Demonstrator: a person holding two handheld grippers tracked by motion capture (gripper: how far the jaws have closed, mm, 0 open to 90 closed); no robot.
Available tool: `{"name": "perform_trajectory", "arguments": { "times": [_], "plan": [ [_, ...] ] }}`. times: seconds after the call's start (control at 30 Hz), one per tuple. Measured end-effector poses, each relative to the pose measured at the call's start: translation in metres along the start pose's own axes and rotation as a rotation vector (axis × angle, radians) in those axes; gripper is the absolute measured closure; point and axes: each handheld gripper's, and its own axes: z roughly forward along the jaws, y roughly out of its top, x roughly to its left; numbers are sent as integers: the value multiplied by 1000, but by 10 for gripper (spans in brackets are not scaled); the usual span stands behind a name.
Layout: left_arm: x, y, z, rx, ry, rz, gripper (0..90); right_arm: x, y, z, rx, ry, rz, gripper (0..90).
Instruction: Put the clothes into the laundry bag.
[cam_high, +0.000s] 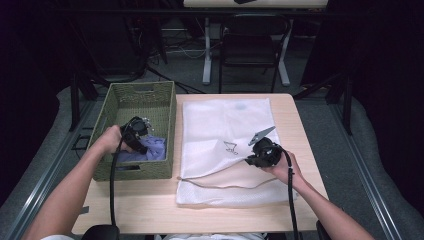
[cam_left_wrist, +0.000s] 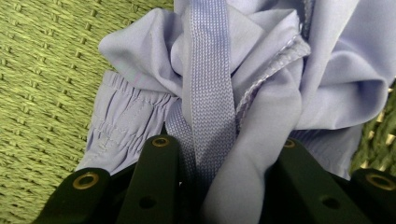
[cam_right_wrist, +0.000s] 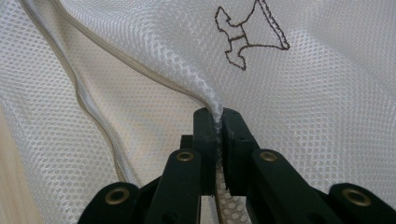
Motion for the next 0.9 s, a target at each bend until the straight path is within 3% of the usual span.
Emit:
{"name": "perform_trajectory", "arguments": {
  "times": [0.47,0.9],
  "plan": [
    [0,-4,-19,-11,23,6,742,0,0,-1,-4,-1,0,859],
    [2,0,-41,-53,46,9,743,-1,0,0,0,-1,2,859]
  ]
}}
